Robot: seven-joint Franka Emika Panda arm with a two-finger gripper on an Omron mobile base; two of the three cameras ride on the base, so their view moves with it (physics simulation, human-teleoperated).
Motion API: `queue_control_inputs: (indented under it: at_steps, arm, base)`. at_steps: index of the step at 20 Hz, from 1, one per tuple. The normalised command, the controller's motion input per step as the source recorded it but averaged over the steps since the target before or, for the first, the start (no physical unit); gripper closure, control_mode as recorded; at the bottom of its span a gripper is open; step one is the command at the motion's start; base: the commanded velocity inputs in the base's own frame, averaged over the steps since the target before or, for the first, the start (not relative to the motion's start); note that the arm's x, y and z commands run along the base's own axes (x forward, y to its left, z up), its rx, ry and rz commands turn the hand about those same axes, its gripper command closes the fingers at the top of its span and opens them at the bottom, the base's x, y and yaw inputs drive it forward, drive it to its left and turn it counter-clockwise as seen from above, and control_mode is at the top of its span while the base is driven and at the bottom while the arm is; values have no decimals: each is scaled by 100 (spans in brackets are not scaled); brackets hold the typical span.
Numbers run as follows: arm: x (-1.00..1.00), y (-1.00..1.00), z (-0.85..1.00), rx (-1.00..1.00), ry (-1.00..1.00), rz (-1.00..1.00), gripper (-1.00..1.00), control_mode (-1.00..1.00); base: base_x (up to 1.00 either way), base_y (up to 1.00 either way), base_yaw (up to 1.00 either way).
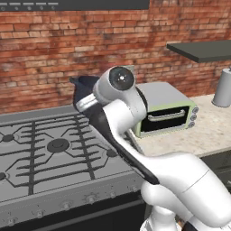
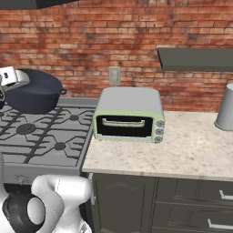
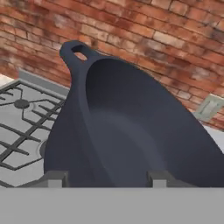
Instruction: Move the pot and pan from the stove into the sink.
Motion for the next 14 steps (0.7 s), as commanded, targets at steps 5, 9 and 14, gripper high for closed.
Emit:
queue_control_inputs:
  at_steps: [5, 9, 14]
  arm:
    - [-79, 0, 28, -8, -27, 7, 100, -100]
    - [-76, 1, 23, -6, -28, 8, 100, -100]
    - [-91, 1, 20, -4, -21, 6, 100, -100]
  base:
    - [0, 0, 0]
    - [0, 0, 0]
    - [0, 0, 0]
